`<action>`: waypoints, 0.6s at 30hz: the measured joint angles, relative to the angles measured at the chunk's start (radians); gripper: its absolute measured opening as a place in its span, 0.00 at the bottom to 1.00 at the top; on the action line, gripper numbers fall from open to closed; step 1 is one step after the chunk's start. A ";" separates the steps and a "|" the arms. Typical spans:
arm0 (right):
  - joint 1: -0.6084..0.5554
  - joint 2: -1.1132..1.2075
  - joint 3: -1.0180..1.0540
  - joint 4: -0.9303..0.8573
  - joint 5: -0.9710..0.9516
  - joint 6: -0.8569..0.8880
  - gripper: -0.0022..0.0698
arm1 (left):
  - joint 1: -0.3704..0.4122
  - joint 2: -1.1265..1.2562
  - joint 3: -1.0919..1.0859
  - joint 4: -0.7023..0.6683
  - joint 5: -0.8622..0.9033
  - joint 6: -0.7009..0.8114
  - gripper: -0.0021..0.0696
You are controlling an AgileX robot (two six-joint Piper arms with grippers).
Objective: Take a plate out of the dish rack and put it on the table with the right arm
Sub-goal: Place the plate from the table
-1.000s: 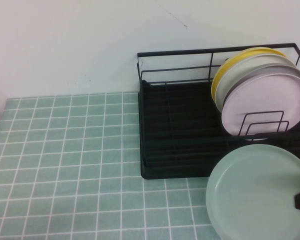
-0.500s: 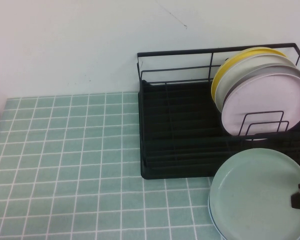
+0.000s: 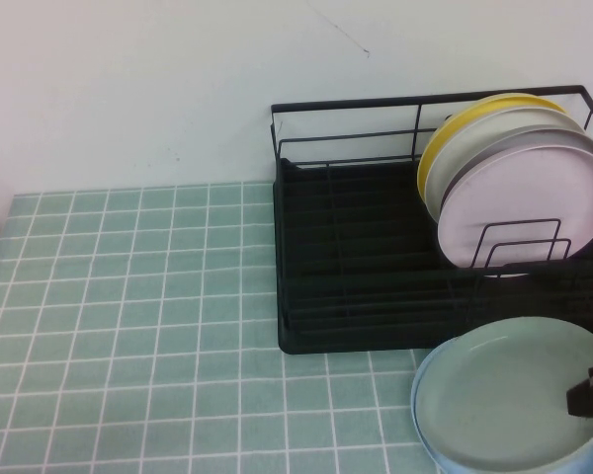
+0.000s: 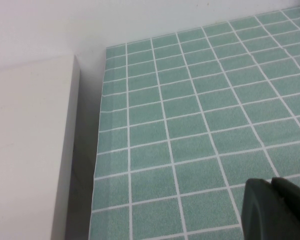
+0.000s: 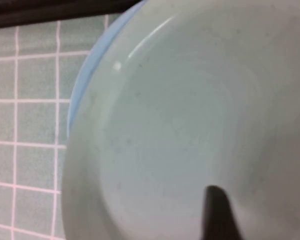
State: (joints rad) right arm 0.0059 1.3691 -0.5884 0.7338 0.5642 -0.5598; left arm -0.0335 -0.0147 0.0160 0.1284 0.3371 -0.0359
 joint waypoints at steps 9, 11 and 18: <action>0.000 -0.071 0.000 -0.163 0.032 0.132 0.64 | 0.000 0.000 0.000 0.000 0.000 0.000 0.02; 0.000 -0.114 0.000 -0.192 0.047 0.159 0.65 | 0.000 0.000 0.000 0.000 0.000 0.000 0.02; 0.000 -0.311 0.000 -0.280 0.159 0.220 0.63 | 0.000 0.000 0.000 0.000 0.000 0.000 0.02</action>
State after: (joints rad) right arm 0.0059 1.0579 -0.5884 0.4540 0.7235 -0.3396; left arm -0.0335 -0.0147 0.0160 0.1284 0.3371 -0.0359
